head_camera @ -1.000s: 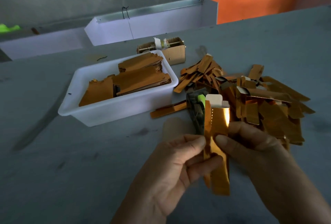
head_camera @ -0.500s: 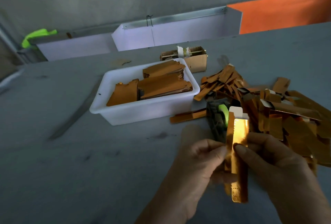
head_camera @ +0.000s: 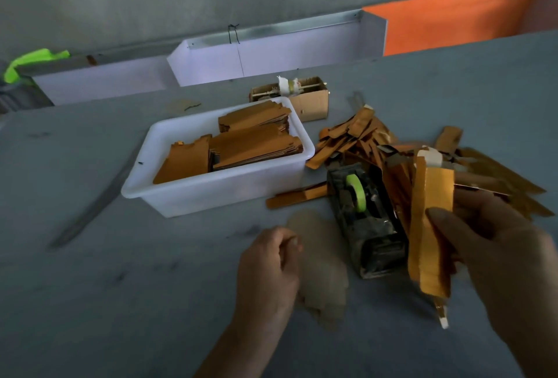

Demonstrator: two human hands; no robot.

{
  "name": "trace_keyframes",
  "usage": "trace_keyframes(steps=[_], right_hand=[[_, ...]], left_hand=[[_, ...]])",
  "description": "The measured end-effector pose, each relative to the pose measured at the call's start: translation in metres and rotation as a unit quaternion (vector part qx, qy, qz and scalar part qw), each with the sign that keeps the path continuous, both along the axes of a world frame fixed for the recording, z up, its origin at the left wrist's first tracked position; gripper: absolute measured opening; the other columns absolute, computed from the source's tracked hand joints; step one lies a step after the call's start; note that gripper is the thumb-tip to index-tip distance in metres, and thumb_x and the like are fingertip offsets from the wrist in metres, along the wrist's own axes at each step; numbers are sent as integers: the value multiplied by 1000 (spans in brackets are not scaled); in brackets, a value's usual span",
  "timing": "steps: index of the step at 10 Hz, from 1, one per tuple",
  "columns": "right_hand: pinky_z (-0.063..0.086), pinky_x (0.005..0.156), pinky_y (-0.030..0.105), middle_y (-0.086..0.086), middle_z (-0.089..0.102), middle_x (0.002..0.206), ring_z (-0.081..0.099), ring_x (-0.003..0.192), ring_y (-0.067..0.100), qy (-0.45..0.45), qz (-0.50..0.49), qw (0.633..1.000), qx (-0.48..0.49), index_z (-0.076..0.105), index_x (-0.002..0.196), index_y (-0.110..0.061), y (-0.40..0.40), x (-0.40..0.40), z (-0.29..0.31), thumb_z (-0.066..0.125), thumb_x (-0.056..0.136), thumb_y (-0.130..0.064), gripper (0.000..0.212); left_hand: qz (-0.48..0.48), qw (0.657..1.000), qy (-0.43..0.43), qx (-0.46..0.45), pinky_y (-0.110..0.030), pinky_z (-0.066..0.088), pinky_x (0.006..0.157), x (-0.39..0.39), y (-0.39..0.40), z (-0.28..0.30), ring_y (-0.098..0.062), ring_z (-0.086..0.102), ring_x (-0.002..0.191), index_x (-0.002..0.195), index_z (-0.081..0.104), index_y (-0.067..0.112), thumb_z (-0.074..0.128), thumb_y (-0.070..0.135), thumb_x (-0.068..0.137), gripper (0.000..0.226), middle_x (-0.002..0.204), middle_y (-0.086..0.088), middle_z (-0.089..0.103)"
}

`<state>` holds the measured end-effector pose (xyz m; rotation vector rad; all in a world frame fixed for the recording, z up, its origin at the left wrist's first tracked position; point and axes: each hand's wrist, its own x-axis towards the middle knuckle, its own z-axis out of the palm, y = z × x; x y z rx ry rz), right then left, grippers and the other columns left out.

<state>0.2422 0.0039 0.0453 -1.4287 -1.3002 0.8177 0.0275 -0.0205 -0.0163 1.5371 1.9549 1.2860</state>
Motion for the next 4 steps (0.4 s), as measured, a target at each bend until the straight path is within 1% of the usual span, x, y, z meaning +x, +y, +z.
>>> trace_keyframes(steps=[1,2,3,4], right_hand=[[44,49,24,-30,63,69,61,62,1,-60,-24,998,9,53,77,-62,11,7,0,61,78,-39,24],[48,58,28,-21,61,75,60,70,4,-123,-46,991,37,53,89,-50,24,18,-10,59,78,-41,15],[41,61,24,-12,53,95,53,79,12,-221,-68,971,63,58,109,-32,31,26,-18,59,83,-37,27],[36,57,18,-14,49,99,51,81,11,-228,-78,967,80,60,109,-30,32,29,-17,54,83,-40,29]], left_hand=[[13,1000,-21,9,-45,58,69,-7,3,-20,-15,70,77,81,66,17,59,6,89,16,80,1,71],[23,999,-27,27,-43,58,63,-11,9,-32,-11,68,70,78,64,19,57,4,90,21,77,5,69],[7,999,14,41,-41,57,66,-11,9,-34,-14,68,75,78,63,23,52,17,83,13,80,5,68],[5,999,-4,53,-41,57,66,-11,11,-37,-11,68,77,77,63,27,56,11,85,19,80,6,68]])
